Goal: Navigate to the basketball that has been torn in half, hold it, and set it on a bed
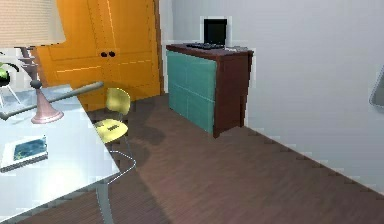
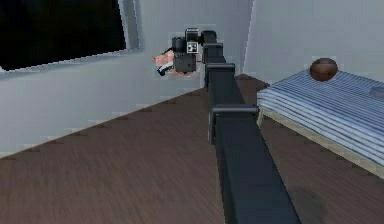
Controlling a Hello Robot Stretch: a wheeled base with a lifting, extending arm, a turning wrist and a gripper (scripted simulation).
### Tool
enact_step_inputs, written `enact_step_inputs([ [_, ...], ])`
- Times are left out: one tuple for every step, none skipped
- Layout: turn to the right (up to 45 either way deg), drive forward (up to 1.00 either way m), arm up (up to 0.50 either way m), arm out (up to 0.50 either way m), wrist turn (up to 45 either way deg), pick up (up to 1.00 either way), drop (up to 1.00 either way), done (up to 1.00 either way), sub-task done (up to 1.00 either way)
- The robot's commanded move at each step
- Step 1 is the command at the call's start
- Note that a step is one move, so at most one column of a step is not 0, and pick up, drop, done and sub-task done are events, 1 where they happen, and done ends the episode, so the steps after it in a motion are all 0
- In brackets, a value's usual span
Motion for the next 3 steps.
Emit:
enact_step_inputs([
  [0.0,0.00,0.00,0.00,-45.0,0.00,0.00,0.00,0.00],
  [0.0,0.00,0.00,0.00,-45.0,0.00,0.00,0.00,0.00],
  [0.0,0.00,0.00,0.00,-27.0,0.00,0.00,0.00,0.00],
])
